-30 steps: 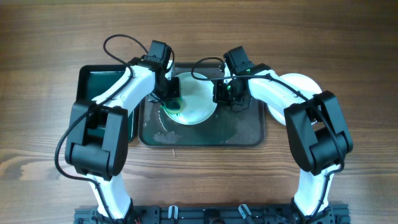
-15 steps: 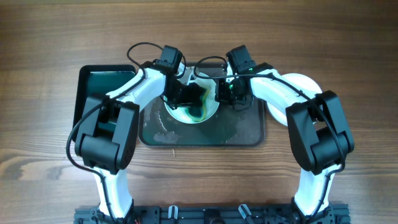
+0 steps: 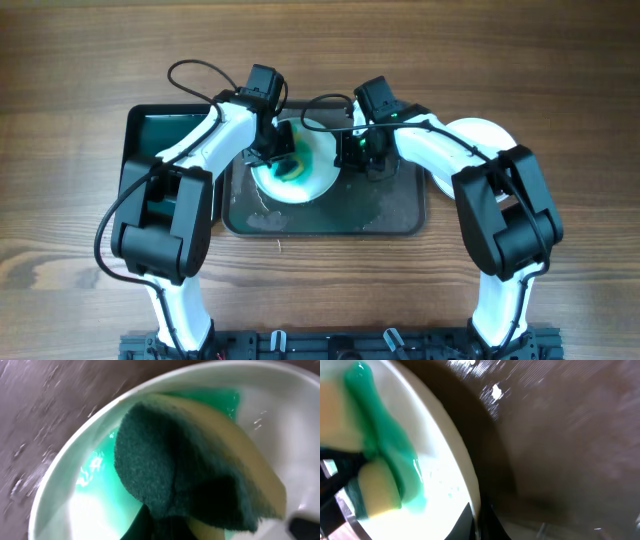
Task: Clean dirty plates on tray and stack at the side
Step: 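Scrub the third plate with the sponge in left gripper while right holds it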
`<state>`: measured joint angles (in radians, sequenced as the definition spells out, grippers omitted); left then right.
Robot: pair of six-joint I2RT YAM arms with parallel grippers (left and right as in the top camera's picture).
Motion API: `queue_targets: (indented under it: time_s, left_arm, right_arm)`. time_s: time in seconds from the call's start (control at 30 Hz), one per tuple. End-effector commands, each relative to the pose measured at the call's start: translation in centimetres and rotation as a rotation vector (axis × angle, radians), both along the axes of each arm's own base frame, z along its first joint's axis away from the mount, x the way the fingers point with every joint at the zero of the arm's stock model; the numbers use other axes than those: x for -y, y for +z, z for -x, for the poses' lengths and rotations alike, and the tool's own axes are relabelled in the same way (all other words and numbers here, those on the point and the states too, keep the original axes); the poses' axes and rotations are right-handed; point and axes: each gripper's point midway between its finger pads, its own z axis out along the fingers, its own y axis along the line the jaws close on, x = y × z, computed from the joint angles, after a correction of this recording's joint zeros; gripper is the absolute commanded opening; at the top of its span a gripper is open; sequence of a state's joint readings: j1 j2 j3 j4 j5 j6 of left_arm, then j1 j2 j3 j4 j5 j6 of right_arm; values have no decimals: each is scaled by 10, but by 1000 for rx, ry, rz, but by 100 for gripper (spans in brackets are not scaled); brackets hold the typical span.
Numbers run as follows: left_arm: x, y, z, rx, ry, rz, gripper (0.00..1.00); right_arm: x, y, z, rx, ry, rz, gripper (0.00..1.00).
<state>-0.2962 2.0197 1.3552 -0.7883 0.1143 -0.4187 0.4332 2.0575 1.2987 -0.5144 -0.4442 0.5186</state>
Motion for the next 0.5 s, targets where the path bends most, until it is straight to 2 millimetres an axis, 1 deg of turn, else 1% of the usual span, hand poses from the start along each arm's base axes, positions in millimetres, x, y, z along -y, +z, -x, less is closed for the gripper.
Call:
queue_targets:
  time_s: [0.0,0.07,0.13,0.17,0.23,0.27,0.33,0.47]
  left_arm:
    - [-59,-29,53,-222,21,-227,4]
    - [-38,-26,69,-288,-93,-92,4]
    - [-8,-19,79,-313,-223,104,4]
    - [13,-12,82,-302,-311,245,4]
    - [36,-1,82,-258,-409,405,4]
    - [47,5,79,-222,-445,476,4]
    - [60,10,66,-134,-490,551,4]
    - [70,11,35,13,-523,564,4]
  right_arm:
    - [12,-9,-2,-12,-11,33,4]
    - [11,-9,-2,-13,-9,27,5]
    - [11,-9,-2,-13,-9,27,4]
    - [11,-9,-2,-13,-9,27,4]
    - [11,-9,-2,-13,-9,27,4]
    - [11,-9,-2,-13,-9,27,4]
    - [11,-9,-2,-13,-8,26,4]
    - [11,-9,-2,-13,-5,24,4]
